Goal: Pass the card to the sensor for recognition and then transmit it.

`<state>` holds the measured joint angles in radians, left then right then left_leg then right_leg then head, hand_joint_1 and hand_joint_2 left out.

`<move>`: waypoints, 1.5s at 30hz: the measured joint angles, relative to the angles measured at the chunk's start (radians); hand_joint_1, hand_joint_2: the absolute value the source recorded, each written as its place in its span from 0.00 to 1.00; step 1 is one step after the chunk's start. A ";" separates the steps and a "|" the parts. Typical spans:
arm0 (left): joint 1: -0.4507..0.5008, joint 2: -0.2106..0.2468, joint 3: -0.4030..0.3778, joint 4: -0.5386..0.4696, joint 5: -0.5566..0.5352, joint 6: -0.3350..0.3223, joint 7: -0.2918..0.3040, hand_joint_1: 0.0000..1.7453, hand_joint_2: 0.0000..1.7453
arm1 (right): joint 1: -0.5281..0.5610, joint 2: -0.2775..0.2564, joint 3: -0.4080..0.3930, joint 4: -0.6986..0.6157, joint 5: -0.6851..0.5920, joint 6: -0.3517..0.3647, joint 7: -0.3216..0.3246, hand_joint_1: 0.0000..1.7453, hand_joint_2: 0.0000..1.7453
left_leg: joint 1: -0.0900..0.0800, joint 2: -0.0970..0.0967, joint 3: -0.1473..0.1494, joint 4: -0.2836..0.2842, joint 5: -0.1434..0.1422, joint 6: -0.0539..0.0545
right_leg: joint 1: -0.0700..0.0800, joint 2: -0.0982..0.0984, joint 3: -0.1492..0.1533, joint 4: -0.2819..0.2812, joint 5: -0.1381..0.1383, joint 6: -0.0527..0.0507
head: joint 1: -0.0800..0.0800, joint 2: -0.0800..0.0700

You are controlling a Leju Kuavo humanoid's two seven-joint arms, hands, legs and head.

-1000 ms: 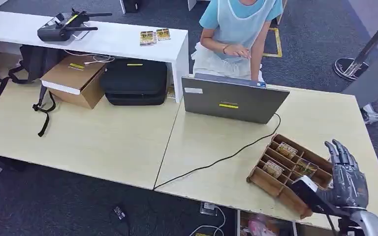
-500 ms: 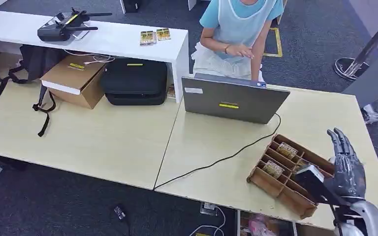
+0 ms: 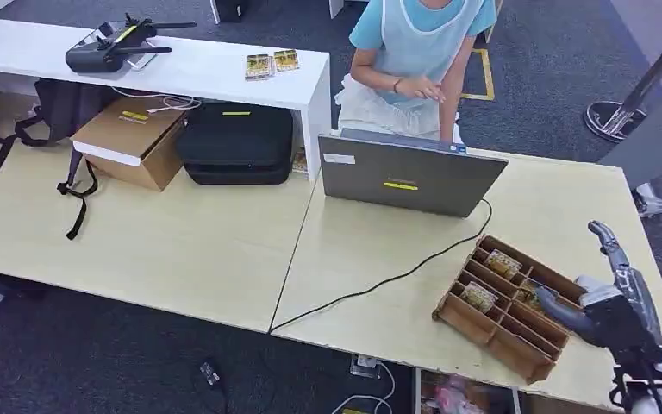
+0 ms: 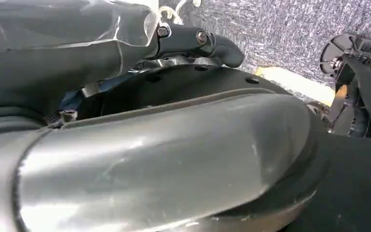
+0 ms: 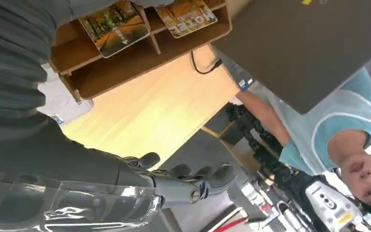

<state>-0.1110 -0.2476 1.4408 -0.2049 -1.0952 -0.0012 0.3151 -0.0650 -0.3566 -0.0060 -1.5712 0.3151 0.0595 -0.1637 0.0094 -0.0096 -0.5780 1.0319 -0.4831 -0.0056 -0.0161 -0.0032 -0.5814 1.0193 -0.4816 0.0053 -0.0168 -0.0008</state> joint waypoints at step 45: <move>-0.003 -0.003 0.039 0.000 0.016 -0.008 -0.002 0.00 0.00 | 0.419 0.071 -0.047 -0.313 0.489 0.042 0.218 0.00 1.00 | 0.000 0.003 0.000 0.000 -0.002 0.001 | 0.000 0.002 -0.001 0.000 -0.001 0.000 | 0.000 0.000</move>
<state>-0.1141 -0.2510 1.4794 -0.2049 -1.0792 -0.0092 0.3128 0.3541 -0.2853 -0.0530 -1.8841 0.8045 0.1018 0.0546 0.0095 -0.0068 -0.5785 1.0315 -0.4854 -0.0051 -0.0160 -0.0017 -0.5821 1.0194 -0.4823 0.0053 -0.0172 -0.0008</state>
